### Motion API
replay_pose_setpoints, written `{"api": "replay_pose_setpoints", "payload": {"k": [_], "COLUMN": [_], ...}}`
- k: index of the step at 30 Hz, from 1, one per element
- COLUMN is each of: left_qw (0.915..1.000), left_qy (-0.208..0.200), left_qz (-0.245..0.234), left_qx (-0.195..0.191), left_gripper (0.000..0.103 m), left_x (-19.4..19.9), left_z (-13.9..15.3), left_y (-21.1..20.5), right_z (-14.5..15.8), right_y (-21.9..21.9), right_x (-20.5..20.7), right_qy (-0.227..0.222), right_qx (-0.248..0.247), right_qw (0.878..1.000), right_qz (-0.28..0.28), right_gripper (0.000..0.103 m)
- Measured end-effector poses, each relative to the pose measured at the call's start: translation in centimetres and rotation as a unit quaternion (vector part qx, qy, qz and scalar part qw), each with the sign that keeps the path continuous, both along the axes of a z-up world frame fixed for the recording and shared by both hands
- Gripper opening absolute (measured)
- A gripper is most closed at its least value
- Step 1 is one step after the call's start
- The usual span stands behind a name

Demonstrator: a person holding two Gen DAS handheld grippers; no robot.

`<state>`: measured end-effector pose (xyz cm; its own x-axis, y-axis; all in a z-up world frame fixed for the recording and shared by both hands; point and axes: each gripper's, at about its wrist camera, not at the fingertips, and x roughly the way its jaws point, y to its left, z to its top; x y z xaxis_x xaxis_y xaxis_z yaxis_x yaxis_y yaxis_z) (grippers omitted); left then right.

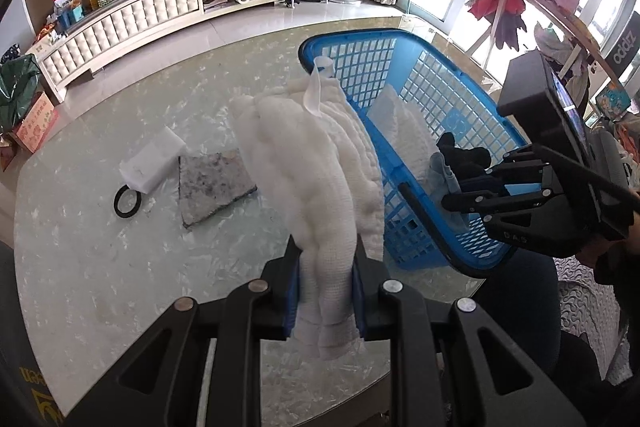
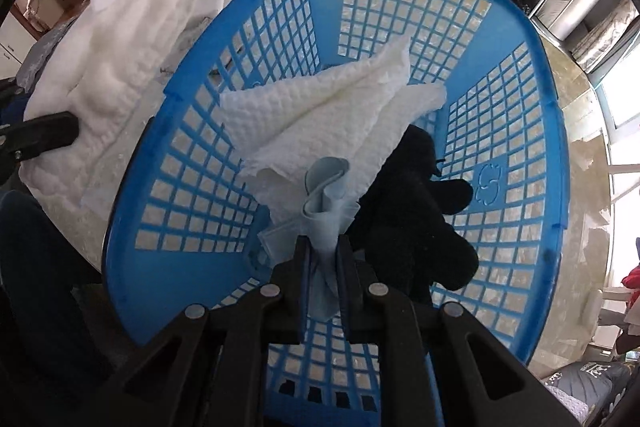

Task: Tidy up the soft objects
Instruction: 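Carry the light blue cloth into the blue basket and open the right gripper, then lower the white ruffled cloth into the blue basket and open the left gripper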

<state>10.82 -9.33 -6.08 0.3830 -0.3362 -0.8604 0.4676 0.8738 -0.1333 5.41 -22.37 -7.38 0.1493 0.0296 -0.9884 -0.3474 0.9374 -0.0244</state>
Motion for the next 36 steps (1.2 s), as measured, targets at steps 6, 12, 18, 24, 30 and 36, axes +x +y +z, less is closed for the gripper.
{"api": "replay_pose_setpoints", "payload": {"k": [6,12,18,24,30,36], "left_qw": [1.0000,0.9999,0.9995,0.9987,0.9978,0.9967], "left_qy": [0.000,-0.012,-0.029,-0.049,-0.067,-0.081], "left_qz": [0.004,0.006,0.008,0.011,0.005,-0.008], "left_qx": [0.001,0.000,-0.002,-0.006,0.001,-0.001], "left_gripper": [0.020,0.020,0.020,0.020,0.020,0.020], "left_x": [0.1,-0.3,-1.3,-2.4,-3.3,-3.4], "left_z": [0.0,0.8,2.3,4.1,5.8,7.6], "left_y": [0.0,0.2,0.5,0.8,0.4,-0.8], "right_z": [0.4,2.6,4.8,6.5,8.4,9.4], "right_y": [0.5,0.5,1.0,0.4,-0.4,-1.7], "right_x": [-0.2,-0.5,-1.8,-3.4,-4.0,-4.3], "right_qy": [-0.009,-0.035,-0.080,-0.102,-0.129,-0.149], "right_qx": [-0.002,0.012,-0.019,-0.011,0.002,0.007], "right_qw": [1.000,0.999,0.997,0.995,0.990,0.986], "right_qz": [-0.003,-0.009,-0.002,-0.019,-0.049,-0.070], "right_gripper": [0.030,0.073,0.097,0.103,0.103,0.103]}}
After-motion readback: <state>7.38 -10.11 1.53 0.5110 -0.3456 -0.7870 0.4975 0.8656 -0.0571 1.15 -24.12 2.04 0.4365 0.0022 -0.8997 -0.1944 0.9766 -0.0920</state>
